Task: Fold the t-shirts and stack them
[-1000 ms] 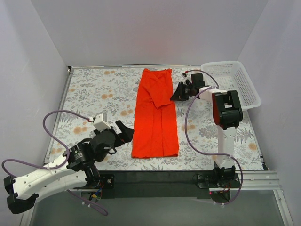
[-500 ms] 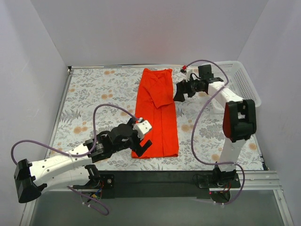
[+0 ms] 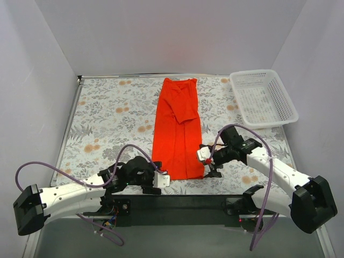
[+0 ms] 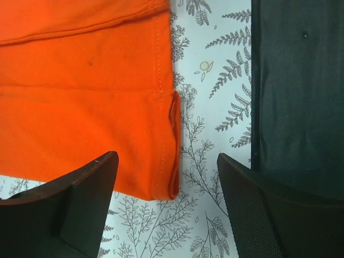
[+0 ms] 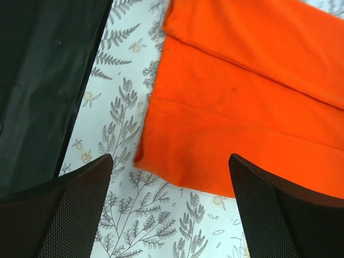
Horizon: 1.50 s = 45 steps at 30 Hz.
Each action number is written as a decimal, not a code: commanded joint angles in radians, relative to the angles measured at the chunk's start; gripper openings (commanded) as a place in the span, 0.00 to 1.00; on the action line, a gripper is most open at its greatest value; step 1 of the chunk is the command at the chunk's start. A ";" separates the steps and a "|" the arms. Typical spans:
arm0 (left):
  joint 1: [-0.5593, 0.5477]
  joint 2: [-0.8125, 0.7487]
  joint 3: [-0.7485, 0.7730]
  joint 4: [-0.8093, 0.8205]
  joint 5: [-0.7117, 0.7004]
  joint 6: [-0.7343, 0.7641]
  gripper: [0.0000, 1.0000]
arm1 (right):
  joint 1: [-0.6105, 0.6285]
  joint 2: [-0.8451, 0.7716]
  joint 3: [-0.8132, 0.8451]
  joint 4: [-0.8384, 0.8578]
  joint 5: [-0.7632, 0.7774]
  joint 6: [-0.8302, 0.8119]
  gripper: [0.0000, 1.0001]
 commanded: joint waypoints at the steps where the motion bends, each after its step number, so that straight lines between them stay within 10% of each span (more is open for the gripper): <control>1: -0.008 -0.017 -0.030 0.061 0.053 0.081 0.68 | 0.064 -0.020 -0.041 0.042 0.095 -0.041 0.78; 21: -0.021 0.260 -0.076 0.247 -0.134 0.109 0.39 | 0.224 0.048 -0.149 0.247 0.221 0.031 0.70; 29: -0.021 0.281 -0.087 0.250 -0.150 0.110 0.00 | 0.224 0.026 -0.181 0.248 0.213 0.010 0.69; 38: -0.021 0.234 -0.066 0.212 -0.081 0.090 0.00 | 0.268 0.111 -0.193 0.273 0.245 0.019 0.61; 45: -0.021 0.201 -0.057 0.204 -0.041 0.060 0.00 | 0.277 0.163 -0.195 0.305 0.295 0.048 0.30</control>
